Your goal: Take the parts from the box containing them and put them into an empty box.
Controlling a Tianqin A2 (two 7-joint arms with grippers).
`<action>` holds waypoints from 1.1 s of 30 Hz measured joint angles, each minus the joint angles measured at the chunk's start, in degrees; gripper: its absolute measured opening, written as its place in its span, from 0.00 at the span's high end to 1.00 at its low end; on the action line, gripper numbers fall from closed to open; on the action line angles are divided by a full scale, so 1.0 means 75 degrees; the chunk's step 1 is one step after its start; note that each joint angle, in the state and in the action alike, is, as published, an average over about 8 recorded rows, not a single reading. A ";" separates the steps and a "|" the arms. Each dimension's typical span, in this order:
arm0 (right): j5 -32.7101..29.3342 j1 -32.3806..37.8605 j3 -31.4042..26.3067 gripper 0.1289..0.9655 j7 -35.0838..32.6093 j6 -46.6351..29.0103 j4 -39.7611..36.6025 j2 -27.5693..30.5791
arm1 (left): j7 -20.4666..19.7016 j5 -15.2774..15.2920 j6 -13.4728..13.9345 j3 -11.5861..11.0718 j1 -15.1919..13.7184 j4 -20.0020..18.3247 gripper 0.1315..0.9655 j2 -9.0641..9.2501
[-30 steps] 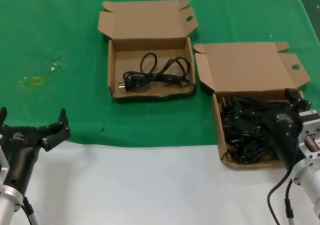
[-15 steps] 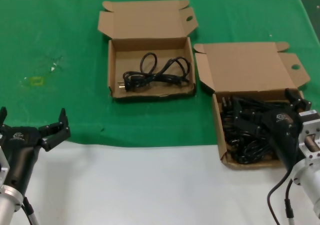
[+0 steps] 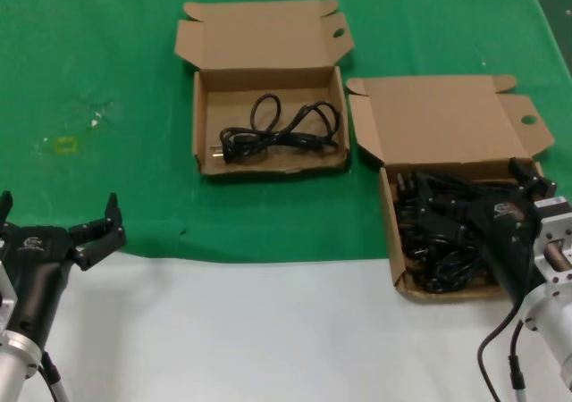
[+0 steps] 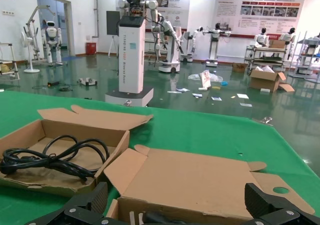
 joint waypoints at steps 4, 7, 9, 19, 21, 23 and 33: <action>0.0000 0.0000 0.0000 0.00 0.0000 0.0000 0.0000 0.0000 | 0.0000 0.0000 0.0000 0.0000 0.0000 0.0000 0.00 0.0000; 0.0000 0.0000 0.0000 0.00 0.0000 0.0000 0.0000 0.0000 | 0.0000 0.0000 0.0000 0.0000 0.0000 0.0000 0.00 0.0000; 0.0000 0.0000 0.0000 0.00 0.0000 0.0000 0.0000 0.0000 | 0.0000 0.0000 0.0000 0.0000 0.0000 0.0000 0.00 0.0000; 0.0000 0.0000 0.0000 0.00 0.0000 0.0000 0.0000 0.0000 | 0.0000 0.0000 0.0000 0.0000 0.0000 0.0000 0.00 0.0000; 0.0000 0.0000 0.0000 0.00 0.0000 0.0000 0.0000 0.0000 | 0.0000 0.0000 0.0000 0.0000 0.0000 0.0000 0.00 0.0000; 0.0000 0.0000 0.0000 0.00 0.0000 0.0000 0.0000 0.0000 | 0.0000 0.0000 0.0000 0.0000 0.0000 0.0000 0.00 0.0000; 0.0000 0.0000 0.0000 0.00 0.0000 0.0000 0.0000 0.0000 | 0.0000 0.0000 0.0000 0.0000 0.0000 0.0000 0.00 0.0000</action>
